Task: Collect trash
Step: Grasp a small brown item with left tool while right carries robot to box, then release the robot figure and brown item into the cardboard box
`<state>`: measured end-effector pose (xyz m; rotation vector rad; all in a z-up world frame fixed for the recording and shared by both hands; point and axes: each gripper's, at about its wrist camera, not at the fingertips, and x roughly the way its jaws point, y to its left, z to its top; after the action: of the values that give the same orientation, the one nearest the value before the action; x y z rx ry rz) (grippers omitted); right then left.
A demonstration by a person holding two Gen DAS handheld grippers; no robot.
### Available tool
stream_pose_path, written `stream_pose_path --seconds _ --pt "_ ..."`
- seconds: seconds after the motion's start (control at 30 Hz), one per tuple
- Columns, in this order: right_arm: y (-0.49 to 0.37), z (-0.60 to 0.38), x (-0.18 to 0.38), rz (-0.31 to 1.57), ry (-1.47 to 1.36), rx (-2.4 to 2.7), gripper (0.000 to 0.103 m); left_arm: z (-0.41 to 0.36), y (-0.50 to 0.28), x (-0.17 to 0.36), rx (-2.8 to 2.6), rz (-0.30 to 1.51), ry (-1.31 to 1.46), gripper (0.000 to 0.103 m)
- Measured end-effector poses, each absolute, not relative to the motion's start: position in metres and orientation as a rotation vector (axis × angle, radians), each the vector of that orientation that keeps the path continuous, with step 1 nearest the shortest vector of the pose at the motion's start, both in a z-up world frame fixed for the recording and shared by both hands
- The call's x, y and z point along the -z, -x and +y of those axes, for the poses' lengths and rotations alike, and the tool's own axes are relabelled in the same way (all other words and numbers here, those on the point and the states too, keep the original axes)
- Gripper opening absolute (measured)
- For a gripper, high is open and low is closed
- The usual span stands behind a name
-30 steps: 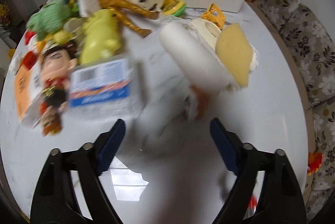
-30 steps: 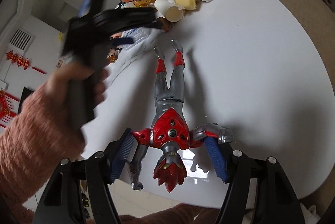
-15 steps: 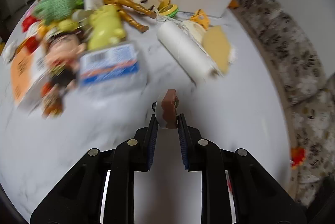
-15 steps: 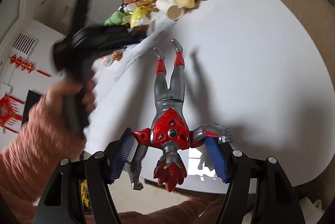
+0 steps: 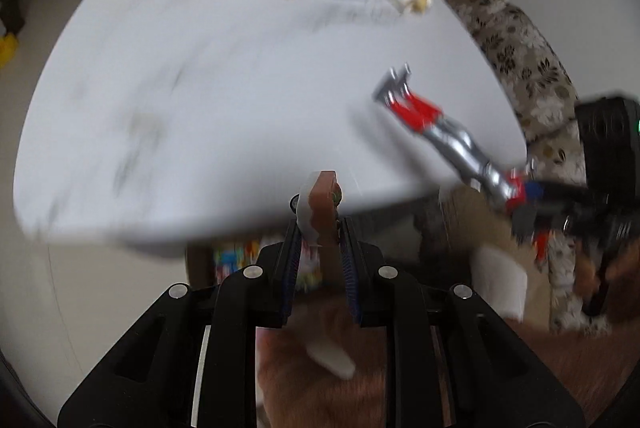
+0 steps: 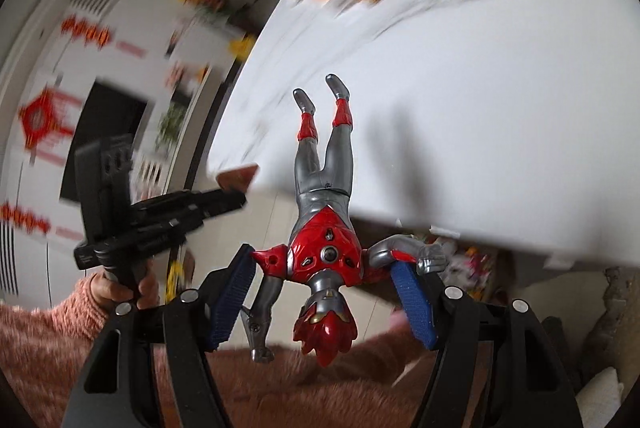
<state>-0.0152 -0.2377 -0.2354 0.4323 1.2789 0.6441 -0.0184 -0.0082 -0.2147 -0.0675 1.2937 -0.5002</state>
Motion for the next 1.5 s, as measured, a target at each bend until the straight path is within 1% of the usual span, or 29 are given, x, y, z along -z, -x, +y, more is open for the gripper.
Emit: stream_pose_path --seconds 0.07,0.17,0.23,0.33,0.5,0.53,0.57,0.6,0.63,0.67,0.73,0.8,0.87,0.93,1.0,1.03,1.1,1.2,1.23,1.27,1.3,1.33,1.37,1.47,1.5 --pt "0.032 -0.211 0.242 1.330 -0.394 -0.689 0.067 0.010 0.040 0.228 0.502 1.342 0.088 0.020" --pt "0.056 -0.182 0.262 1.405 -0.361 -0.711 0.067 0.035 0.065 0.263 0.484 1.434 0.117 0.020" --pt "0.066 -0.170 0.282 1.455 -0.393 -0.709 0.067 0.045 0.074 0.295 0.482 1.483 0.127 0.020" --pt "0.077 -0.156 0.330 1.534 -0.414 -0.663 0.067 0.049 0.074 0.345 0.473 1.545 0.137 0.020" --pt "0.072 -0.153 0.440 1.642 -0.464 -0.492 0.067 0.049 0.061 0.443 0.439 1.642 0.169 0.020" --pt "0.073 -0.152 0.456 1.647 -0.455 -0.454 0.069 0.047 0.056 0.464 0.420 1.660 0.166 0.020" --pt "0.068 -0.156 0.481 1.661 -0.448 -0.393 0.069 0.047 0.053 0.480 0.401 1.684 0.165 0.029" --pt "0.063 -0.162 0.506 1.681 -0.439 -0.332 0.078 0.045 0.045 0.507 0.348 1.738 0.146 0.054" --pt "0.062 -0.166 0.521 1.696 -0.419 -0.275 0.081 0.045 0.041 0.523 0.311 1.771 0.137 0.067" --pt "0.058 -0.172 0.539 1.713 -0.399 -0.200 0.083 0.047 0.037 0.537 0.279 1.802 0.128 0.074" --pt "0.052 -0.179 0.562 1.734 -0.407 -0.144 0.084 0.048 0.033 0.549 0.251 1.827 0.107 0.075" --pt "0.050 -0.181 0.565 1.732 -0.421 -0.119 0.084 0.047 0.032 0.551 0.249 1.848 0.091 0.078" --pt "0.052 -0.181 0.559 1.725 -0.410 -0.117 0.084 0.048 0.035 0.544 0.258 1.837 0.077 0.078" --pt "0.055 -0.180 0.542 1.715 -0.391 -0.141 0.084 0.048 0.041 0.527 0.277 1.824 0.070 0.079" --pt "0.058 -0.171 0.511 1.686 -0.366 -0.188 0.084 0.047 0.045 0.501 0.315 1.796 0.080 0.079" --pt "0.061 -0.167 0.486 1.657 -0.336 -0.236 0.084 0.045 0.045 0.490 0.333 1.780 0.077 0.079" --pt "0.064 -0.159 0.440 1.588 -0.269 -0.308 0.084 0.037 0.051 0.448 0.386 1.718 0.044 0.079" --pt "0.054 -0.159 0.347 1.401 -0.215 -0.408 0.085 0.024 0.060 0.380 0.448 1.616 0.013 0.085" --pt "0.050 -0.162 0.325 1.352 -0.220 -0.425 0.088 0.020 0.061 0.365 0.463 1.587 0.017 0.085" --pt "0.042 -0.169 0.296 1.276 -0.229 -0.445 0.091 0.015 0.061 0.338 0.494 1.535 0.023 0.088" --pt "0.036 -0.175 0.278 1.224 -0.231 -0.445 0.095 0.009 0.061 0.320 0.508 1.499 0.018 0.089" --pt "0.025 -0.187 0.256 1.155 -0.224 -0.423 0.097 0.004 0.060 0.308 0.513 1.470 0.015 0.089" --pt "0.010 -0.201 0.239 1.098 -0.217 -0.395 0.097 -0.001 0.059 0.293 0.518 1.435 0.013 0.089" --pt "-0.042 -0.249 0.220 1.014 -0.214 -0.287 0.097 -0.016 0.045 0.261 0.511 1.364 0.031 0.089" --pt "-0.063 -0.268 0.218 0.994 -0.226 -0.262 0.093 -0.021 0.038 0.249 0.500 1.336 0.047 0.089"
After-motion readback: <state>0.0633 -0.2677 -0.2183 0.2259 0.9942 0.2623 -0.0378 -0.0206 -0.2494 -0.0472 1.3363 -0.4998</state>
